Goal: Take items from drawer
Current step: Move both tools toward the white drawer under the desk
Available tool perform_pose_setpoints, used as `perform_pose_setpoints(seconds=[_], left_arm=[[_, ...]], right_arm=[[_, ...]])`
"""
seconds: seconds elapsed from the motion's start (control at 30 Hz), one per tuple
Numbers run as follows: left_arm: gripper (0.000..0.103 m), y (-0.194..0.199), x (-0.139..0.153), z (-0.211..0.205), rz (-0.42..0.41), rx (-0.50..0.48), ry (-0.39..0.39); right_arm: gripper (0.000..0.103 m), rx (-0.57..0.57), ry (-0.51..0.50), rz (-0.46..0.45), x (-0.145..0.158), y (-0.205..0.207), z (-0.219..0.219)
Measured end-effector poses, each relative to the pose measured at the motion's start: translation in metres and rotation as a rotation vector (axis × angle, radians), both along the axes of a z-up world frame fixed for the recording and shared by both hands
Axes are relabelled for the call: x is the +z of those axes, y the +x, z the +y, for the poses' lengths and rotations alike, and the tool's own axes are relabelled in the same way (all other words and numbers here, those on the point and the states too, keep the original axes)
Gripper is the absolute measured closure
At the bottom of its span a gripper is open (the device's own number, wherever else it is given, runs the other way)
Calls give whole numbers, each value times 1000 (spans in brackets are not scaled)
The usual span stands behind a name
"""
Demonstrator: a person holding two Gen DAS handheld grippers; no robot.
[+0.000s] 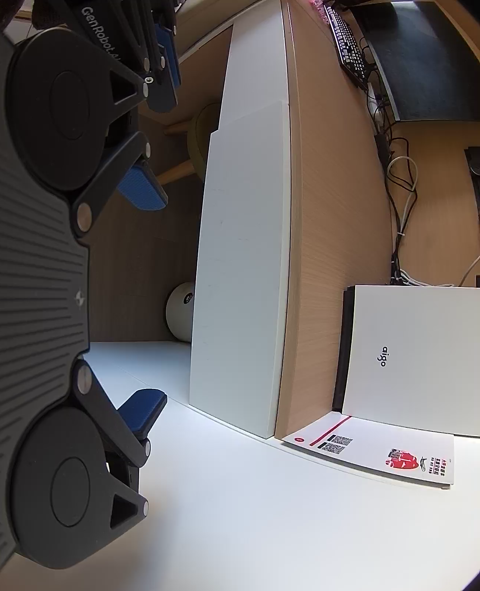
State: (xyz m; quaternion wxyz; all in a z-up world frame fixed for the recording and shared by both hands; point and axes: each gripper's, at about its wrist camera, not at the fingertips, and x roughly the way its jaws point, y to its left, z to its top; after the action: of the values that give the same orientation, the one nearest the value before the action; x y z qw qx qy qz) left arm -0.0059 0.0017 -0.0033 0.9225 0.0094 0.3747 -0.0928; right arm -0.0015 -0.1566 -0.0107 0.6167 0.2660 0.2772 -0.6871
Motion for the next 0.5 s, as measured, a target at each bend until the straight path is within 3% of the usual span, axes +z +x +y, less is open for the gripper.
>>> perform_pose_setpoints(seconds=[0.5], left_arm=[[84, 0, 0, 0, 4, 10, -7]], right_arm=[[0, -49, 5, 1, -1, -4, 0]])
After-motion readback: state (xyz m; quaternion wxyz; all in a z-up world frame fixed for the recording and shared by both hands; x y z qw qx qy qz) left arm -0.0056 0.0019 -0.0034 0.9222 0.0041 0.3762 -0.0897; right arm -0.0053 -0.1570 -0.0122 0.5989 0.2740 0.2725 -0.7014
